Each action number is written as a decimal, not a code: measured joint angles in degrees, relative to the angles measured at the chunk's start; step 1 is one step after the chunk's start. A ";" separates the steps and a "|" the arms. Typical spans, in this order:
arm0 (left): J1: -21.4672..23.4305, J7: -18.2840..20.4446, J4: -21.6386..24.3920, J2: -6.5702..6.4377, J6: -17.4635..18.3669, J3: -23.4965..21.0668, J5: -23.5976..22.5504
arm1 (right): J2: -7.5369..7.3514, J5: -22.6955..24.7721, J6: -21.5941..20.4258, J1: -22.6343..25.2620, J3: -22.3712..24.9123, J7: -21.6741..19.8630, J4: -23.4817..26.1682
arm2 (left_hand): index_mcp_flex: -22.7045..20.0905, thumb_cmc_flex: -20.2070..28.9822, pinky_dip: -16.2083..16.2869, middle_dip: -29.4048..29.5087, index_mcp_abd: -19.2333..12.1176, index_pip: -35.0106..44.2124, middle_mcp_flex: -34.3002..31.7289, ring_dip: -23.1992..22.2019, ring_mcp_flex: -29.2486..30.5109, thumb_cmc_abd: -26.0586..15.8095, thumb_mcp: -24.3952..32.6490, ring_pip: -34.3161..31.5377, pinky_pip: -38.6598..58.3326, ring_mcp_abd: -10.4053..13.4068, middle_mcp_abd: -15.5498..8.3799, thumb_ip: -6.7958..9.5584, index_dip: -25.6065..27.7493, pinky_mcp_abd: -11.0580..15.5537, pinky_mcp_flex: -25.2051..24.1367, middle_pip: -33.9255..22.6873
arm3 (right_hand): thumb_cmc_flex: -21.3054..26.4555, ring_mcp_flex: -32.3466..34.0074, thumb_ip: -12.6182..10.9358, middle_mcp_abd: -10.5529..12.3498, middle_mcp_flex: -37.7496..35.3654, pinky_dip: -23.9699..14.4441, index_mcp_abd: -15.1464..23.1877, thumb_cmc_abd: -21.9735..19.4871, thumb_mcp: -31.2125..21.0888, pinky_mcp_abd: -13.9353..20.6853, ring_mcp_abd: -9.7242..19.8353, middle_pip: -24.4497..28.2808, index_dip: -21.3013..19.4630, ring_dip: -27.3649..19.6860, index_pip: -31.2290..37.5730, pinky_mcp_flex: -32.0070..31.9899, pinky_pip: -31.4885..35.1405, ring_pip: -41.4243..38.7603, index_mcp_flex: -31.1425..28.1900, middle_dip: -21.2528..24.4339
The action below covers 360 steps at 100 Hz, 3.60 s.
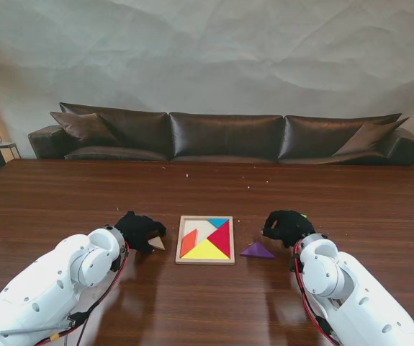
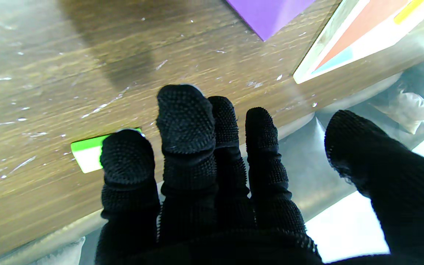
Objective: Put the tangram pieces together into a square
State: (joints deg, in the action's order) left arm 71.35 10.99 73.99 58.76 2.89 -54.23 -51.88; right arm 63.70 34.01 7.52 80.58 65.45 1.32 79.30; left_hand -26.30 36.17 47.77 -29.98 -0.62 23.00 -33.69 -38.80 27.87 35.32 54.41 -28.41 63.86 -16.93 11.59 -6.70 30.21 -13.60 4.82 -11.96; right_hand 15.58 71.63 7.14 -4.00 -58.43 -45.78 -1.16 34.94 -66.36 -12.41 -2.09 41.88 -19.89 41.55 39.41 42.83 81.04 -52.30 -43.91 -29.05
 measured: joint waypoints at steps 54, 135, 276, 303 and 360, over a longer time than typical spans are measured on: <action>-1.16 -2.43 -1.78 0.18 0.11 1.28 0.51 | 0.01 -0.61 -0.08 -0.44 -0.27 -0.16 -0.77 | 1.37 0.99 -3.82 0.07 2.71 10.62 -2.43 -0.20 4.84 0.00 1.37 -5.83 5.17 3.77 -0.02 0.00 3.69 4.68 8.75 -1.53 | 0.00 0.00 0.00 0.00 0.00 0.00 0.00 0.00 0.00 0.00 0.00 0.00 0.00 0.00 0.00 0.00 0.00 0.00 0.00 0.00; -2.30 -4.69 -2.86 0.28 -0.10 3.56 0.97 | 0.06 -0.88 -0.29 -0.97 -0.63 -0.15 -1.67 | 1.28 1.07 -6.75 -3.94 7.61 30.89 -3.70 -2.35 13.44 3.55 3.63 -13.77 9.67 8.78 2.25 0.00 15.50 7.76 16.54 -5.14 | 0.00 0.00 0.00 0.00 0.00 0.00 0.00 0.00 0.00 0.00 0.00 0.00 0.00 0.00 0.00 0.00 0.00 0.00 -0.57 0.00; -1.29 1.16 1.21 -0.22 -3.44 4.03 0.18 | 0.06 -1.22 -0.56 -1.31 -0.93 -0.58 -2.18 | 5.50 8.85 -11.00 -29.87 15.69 33.90 3.48 -12.32 17.86 8.60 3.71 -30.13 11.95 16.08 3.83 -2.74 18.53 13.71 22.40 -6.70 | 0.00 0.00 0.00 0.00 -0.02 0.00 0.00 0.00 0.00 0.00 0.00 0.00 0.00 0.00 0.01 0.00 0.00 0.00 -0.90 0.00; -1.58 1.02 1.06 -0.30 -3.34 5.01 -0.48 | 0.03 -1.35 -0.71 -1.37 -1.02 -1.03 -2.26 | 2.64 11.56 -8.91 -43.43 13.71 37.59 -11.21 -13.69 20.95 8.48 5.79 -37.48 15.33 17.38 -0.60 -2.31 19.66 13.79 24.05 -18.76 | 0.00 0.00 0.00 0.00 -0.02 0.00 0.00 0.00 0.00 0.00 0.00 0.00 0.00 0.00 0.01 0.00 0.00 0.00 -0.90 0.00; -1.60 -2.20 0.40 -0.19 -2.71 5.49 -2.46 | 0.02 -1.59 -0.74 -1.48 -1.14 -1.51 -2.44 | -2.07 11.03 -6.68 -42.77 9.03 42.77 -23.21 -13.69 27.47 12.13 6.01 -39.33 20.92 12.55 -1.77 -4.42 16.87 5.97 28.82 -16.88 | 0.00 0.00 0.00 -0.01 -0.02 0.00 0.00 0.00 0.00 0.00 0.00 0.00 0.00 0.00 0.01 0.00 0.00 0.00 -0.90 0.00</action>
State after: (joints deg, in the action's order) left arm 69.75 8.79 74.39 58.56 0.18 -48.73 -54.35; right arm 63.72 32.43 6.78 79.10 64.31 -0.19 76.86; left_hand -28.37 47.21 41.09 -72.75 8.41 65.78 -56.90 -52.50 55.33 47.45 60.42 -67.74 84.78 -4.38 9.82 -11.12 47.08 -7.63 33.65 -28.84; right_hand 15.58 71.63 7.14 -4.00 -58.45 -45.78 -1.16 34.94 -66.36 -12.41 -2.09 41.88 -19.89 41.55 39.42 42.83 81.04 -52.30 -44.81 -29.05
